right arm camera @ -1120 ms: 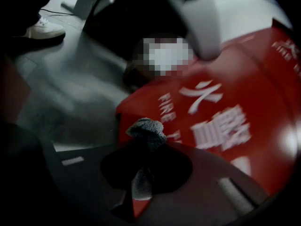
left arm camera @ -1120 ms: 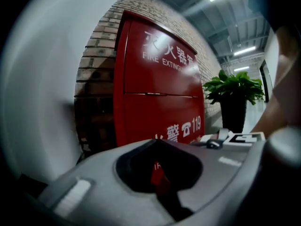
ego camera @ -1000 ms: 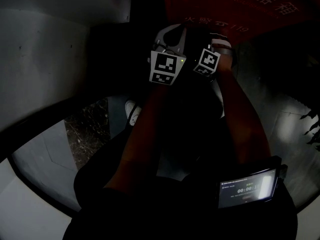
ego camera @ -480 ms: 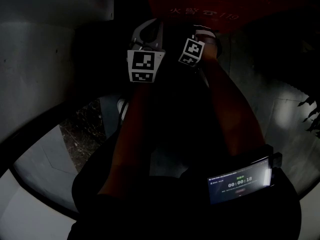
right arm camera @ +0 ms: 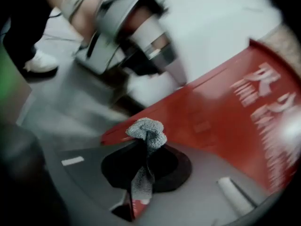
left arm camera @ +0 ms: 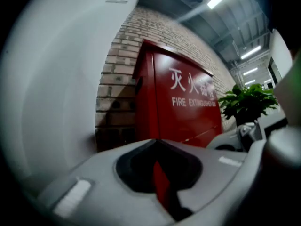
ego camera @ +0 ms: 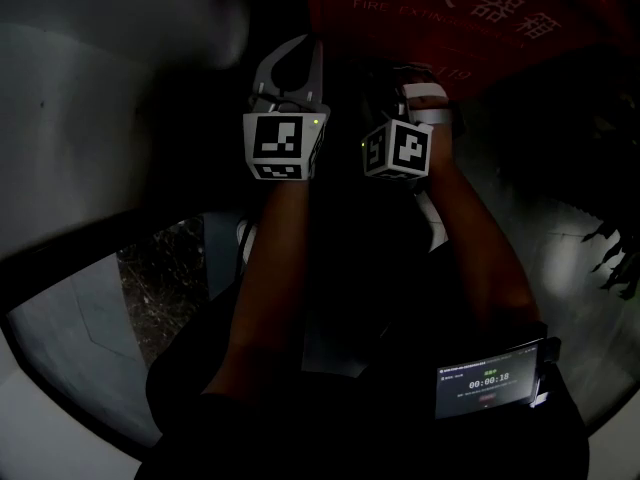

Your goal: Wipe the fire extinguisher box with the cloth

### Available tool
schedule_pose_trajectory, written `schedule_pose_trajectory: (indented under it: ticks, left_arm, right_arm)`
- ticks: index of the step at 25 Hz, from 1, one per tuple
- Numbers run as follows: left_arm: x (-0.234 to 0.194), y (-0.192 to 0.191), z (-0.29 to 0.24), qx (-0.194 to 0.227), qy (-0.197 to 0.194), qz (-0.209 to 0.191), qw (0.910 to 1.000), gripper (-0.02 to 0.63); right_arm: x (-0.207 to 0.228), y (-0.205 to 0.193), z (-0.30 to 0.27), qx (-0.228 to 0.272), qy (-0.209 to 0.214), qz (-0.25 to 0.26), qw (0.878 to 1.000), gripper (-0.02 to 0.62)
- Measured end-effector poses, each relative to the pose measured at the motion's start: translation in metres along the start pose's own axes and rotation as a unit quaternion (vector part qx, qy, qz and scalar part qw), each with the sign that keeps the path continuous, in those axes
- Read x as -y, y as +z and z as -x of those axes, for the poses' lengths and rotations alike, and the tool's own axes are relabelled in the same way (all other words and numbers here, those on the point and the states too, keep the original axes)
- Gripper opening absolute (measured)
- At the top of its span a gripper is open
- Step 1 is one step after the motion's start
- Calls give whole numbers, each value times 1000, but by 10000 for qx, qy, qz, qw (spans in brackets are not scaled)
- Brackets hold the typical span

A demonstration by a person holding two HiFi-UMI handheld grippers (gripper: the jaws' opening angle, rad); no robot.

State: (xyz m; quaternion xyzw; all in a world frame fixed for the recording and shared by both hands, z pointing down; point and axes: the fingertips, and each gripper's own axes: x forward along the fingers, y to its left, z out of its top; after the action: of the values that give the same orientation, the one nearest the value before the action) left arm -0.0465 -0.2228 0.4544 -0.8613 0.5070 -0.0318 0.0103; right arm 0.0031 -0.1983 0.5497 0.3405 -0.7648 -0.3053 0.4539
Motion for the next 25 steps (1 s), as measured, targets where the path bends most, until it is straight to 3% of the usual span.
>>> schedule_pose_trajectory:
  ticks: [4,8,12,16,25]
  left_arm:
    - [-6,56,0,381,-58,24,9993,2]
    - [-10,108,0,683,-15,-75,9976,2]
    - [-13,143,2,920,-38,6,9958,2]
    - [-14,156,6,1018,12,-76,9948,2]
    - [-20,117,2,797,-16,-147,9967,2]
  right_arm:
    - [85,43,58,419,-957,70,9945,34]
    - [163,86,112,778,-1989,452,9759,34]
    - [215,113,130,862,-2600,879,9577,34]
    - [226,114,125,819,-2690,992,9545,34]
    - [170,89,88,587,-2186,854,9703,34]
